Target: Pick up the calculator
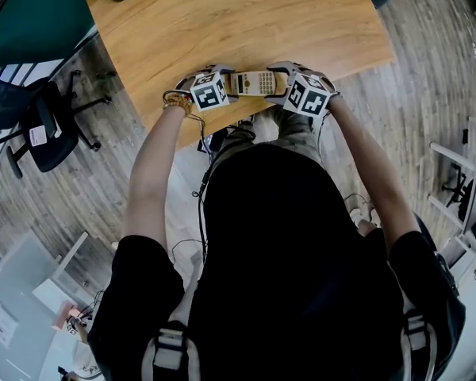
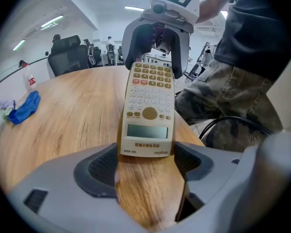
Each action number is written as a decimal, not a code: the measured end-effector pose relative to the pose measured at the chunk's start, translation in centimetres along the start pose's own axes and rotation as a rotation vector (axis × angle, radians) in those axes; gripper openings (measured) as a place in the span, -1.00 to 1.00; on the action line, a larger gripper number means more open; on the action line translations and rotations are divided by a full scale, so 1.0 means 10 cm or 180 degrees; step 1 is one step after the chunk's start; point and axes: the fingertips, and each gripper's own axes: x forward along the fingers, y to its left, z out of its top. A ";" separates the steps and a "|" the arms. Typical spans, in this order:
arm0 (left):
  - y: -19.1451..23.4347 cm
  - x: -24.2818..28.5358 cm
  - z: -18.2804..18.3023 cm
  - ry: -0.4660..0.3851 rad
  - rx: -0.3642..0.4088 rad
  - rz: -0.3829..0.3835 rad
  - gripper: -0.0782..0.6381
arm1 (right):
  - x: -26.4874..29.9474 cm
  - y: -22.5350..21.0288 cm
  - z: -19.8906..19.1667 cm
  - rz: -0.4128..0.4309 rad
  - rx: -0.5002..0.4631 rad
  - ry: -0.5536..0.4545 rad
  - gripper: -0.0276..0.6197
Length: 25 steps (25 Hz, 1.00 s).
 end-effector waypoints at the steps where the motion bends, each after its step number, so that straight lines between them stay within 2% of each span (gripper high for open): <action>1: 0.00 0.00 0.00 -0.0005 -0.0007 -0.0008 0.25 | -0.02 -0.01 0.06 -0.0012 0.0086 -0.0106 0.18; 2: 0.00 0.00 0.00 -0.0016 -0.0016 -0.0004 0.25 | -0.05 -0.06 0.13 -0.0073 0.0234 -0.0244 0.17; 4: 0.01 -0.01 0.00 -0.0057 -0.0057 0.0032 0.25 | -0.08 -0.23 0.23 -0.0297 0.0725 -0.0553 -0.25; 5: 0.01 -0.01 0.01 -0.0081 -0.0086 0.0052 0.25 | -0.07 -0.31 0.23 -0.0382 0.0997 -0.0662 -0.26; 7: 0.01 0.00 0.02 -0.0115 -0.0109 0.0080 0.25 | -0.02 -0.37 0.12 -0.0425 0.1411 -0.0769 -0.12; 10: -0.02 0.00 0.01 -0.0107 -0.0061 0.0080 0.25 | -0.05 -0.35 0.11 -0.0330 0.1805 -0.1014 -0.18; 14: -0.03 0.02 -0.02 -0.0097 -0.0082 0.0081 0.25 | -0.12 -0.34 0.32 -0.0263 0.1954 -0.1348 -0.19; 19: -0.06 0.04 0.02 -0.0095 -0.0141 0.0181 0.26 | -0.13 -0.39 0.47 -0.0273 0.2046 -0.1494 -0.19; 25: -0.13 0.00 0.06 -0.0152 -0.0026 0.0333 0.26 | -0.13 -0.43 0.47 -0.0216 0.2436 -0.1687 -0.20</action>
